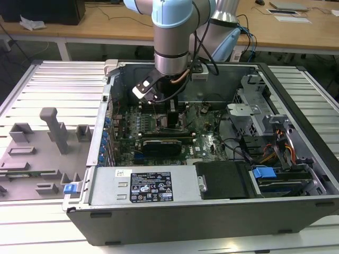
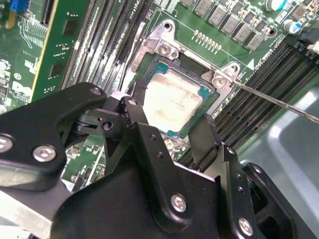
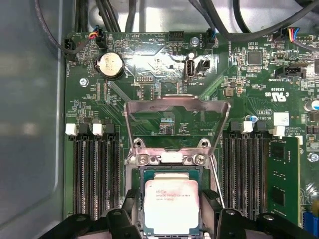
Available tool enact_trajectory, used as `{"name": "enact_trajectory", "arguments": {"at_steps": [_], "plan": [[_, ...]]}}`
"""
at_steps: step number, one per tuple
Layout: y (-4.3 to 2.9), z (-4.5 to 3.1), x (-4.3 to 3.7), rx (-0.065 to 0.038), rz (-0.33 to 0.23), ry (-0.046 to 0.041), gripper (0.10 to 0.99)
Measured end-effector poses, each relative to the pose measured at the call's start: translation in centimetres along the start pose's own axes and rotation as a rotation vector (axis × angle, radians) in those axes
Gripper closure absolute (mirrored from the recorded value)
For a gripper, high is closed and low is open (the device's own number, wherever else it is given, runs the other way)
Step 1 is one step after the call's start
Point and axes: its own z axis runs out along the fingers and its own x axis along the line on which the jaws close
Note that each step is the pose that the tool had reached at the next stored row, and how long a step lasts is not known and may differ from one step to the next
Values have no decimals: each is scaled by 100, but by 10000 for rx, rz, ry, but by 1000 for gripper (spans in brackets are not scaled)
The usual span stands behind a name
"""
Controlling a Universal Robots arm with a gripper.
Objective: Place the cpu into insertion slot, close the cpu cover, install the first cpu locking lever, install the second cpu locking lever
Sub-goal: 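Place the cpu into insertion slot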
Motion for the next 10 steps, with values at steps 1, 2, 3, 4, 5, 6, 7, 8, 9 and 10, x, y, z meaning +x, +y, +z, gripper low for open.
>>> {"name": "enact_trajectory", "arguments": {"at_steps": [1, 2, 3, 4, 5, 6, 7, 8, 9, 10], "plan": [[1, -8, 0, -1, 0, 2, 471], [1, -8, 1, -2, 0, 3, 471], [1, -9, 0, -1, 0, 1, 471], [1, -10, 0, -1, 0, 1, 471], [1, -11, 0, 0, 0, 1, 471], [1, -11, 0, -1, 0, 1, 486], [1, -12, 0, 0, 0, 0, 486], [1, -12, 0, 0, 0, 0, 553], [1, -13, 0, 0, 0, 0, 675], [1, -14, 0, 0, 0, 0, 733]]}}
